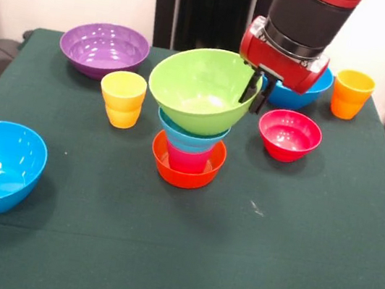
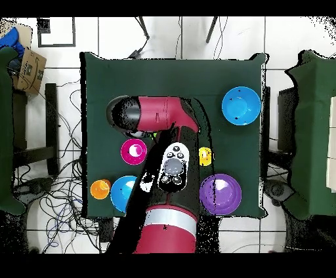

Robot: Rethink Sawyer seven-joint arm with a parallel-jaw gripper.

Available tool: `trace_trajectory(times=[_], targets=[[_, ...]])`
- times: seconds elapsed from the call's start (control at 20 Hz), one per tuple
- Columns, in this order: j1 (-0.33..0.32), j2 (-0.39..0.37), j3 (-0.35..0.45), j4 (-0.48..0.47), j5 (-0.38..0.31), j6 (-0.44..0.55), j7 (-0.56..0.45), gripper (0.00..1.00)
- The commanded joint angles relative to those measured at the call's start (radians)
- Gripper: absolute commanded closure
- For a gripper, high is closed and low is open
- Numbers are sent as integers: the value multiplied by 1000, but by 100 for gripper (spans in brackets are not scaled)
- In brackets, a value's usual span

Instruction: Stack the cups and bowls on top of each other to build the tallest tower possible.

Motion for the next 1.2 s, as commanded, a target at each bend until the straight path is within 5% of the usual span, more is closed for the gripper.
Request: trace_trajectory(times=[0.05, 1.2], targets=[[24, 23, 0, -53, -11, 28, 156, 100], [28, 35, -11, -58, 20, -11, 135, 100]])
